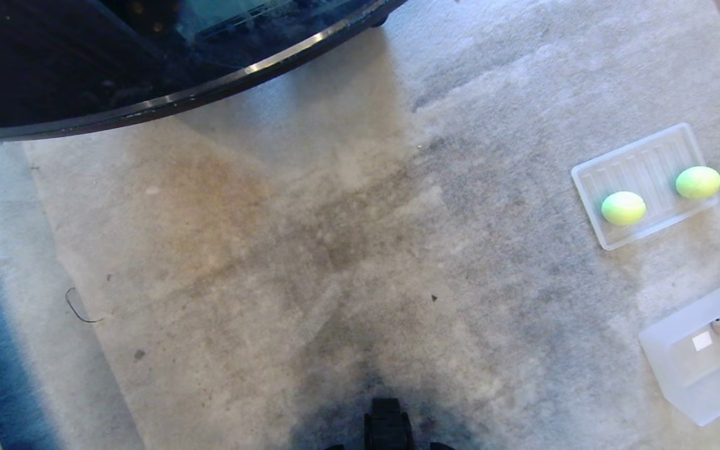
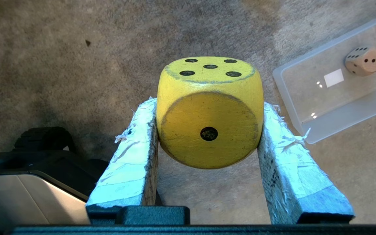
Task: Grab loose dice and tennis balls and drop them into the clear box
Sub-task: Put the toys in the box
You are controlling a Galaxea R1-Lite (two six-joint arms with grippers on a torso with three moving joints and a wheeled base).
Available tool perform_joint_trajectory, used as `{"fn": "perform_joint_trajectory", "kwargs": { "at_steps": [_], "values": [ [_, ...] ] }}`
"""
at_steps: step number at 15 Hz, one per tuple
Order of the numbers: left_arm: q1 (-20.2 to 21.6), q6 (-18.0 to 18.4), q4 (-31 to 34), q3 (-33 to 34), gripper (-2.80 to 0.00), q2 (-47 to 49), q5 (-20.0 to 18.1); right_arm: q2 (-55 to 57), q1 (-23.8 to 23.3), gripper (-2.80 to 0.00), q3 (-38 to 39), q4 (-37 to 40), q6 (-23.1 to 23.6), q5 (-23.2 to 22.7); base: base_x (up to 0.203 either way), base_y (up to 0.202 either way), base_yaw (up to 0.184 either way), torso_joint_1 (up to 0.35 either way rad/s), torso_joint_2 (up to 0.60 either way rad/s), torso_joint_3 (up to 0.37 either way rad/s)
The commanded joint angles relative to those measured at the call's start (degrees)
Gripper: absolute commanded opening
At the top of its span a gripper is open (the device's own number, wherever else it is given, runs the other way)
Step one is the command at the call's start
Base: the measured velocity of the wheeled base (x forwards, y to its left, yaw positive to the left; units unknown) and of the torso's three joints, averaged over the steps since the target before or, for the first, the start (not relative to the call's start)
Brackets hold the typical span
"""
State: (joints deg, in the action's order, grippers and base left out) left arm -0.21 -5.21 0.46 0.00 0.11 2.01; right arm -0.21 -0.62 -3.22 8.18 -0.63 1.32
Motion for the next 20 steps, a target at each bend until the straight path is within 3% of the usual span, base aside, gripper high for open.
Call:
{"fn": "perform_joint_trajectory", "kwargs": {
  "at_steps": [1, 10, 20],
  "values": [
    [0.0, -0.1, 0.0, 0.0, -2.80, 0.0, 0.1, 0.1, 0.0, -2.80, 0.0, 0.1, 0.0, 0.1, 0.000, 0.000, 0.000, 0.005, 0.00, 0.171],
    [0.0, 0.3, 0.0, 0.0, -2.80, 0.0, 0.0, 0.2, 0.0, -2.80, 0.0, 0.1, -0.2, 0.0, 0.001, 0.000, -0.009, 0.002, 0.00, 0.021],
    [0.0, 0.0, 0.0, 0.0, -2.80, 0.0, 0.0, 0.1, 0.0, -2.80, 0.0, 0.1, -0.3, 0.1, 0.001, 0.012, -0.162, 0.003, 0.00, 0.004]
  ]
}}
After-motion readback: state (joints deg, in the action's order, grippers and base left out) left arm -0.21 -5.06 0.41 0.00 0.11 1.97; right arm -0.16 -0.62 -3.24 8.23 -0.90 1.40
